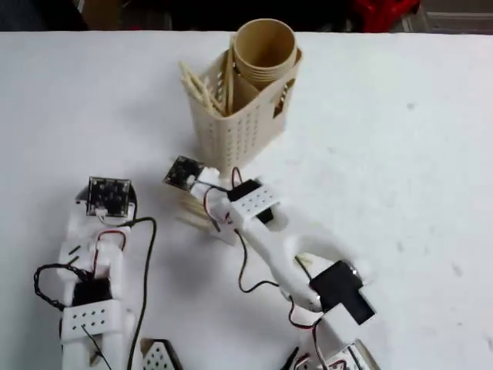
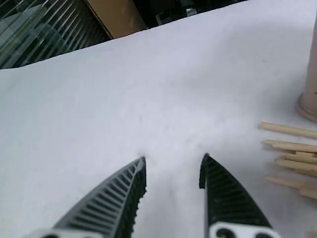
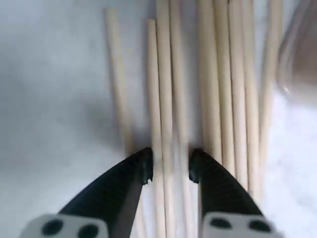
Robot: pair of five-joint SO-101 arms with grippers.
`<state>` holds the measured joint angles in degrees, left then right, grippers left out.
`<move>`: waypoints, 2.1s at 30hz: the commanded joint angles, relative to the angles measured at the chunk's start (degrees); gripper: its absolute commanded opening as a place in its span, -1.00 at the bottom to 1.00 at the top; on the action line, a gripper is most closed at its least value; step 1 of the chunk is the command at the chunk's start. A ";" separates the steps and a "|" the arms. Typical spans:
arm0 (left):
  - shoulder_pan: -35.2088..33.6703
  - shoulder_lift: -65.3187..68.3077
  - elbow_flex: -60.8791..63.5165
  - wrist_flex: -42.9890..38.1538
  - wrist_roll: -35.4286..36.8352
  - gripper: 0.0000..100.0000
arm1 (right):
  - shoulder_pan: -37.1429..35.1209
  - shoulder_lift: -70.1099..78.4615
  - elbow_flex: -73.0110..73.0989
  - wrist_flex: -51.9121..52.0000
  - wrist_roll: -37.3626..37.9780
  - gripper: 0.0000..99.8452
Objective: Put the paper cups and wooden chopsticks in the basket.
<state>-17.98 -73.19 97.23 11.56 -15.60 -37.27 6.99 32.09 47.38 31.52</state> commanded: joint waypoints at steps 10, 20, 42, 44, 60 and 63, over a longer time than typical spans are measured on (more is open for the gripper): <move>0.57 -0.84 0.00 0.09 0.44 -0.62 | 1.10 -12.97 -0.53 5.14 -0.88 -0.97; 0.57 -0.84 0.00 0.09 0.44 -0.62 | 1.10 -31.78 -1.67 10.68 -3.34 -0.97; 0.57 -0.84 0.00 0.09 0.44 -0.62 | 6.99 -15.43 -48.00 -22.64 -19.78 -0.97; 0.57 -0.84 0.00 0.09 0.44 -0.62 | 7.43 -12.35 -49.58 -22.99 -19.78 -0.97; 0.57 -0.84 0.00 0.09 0.44 -0.62 | 9.80 -21.41 -14.15 -39.34 -19.69 -0.96; 0.57 -0.84 0.00 0.09 0.44 -0.62 | 9.80 -27.74 -7.91 -38.81 -19.69 -0.88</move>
<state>-17.98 -73.19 97.23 11.56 -15.60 -28.31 -13.32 20.57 9.76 12.09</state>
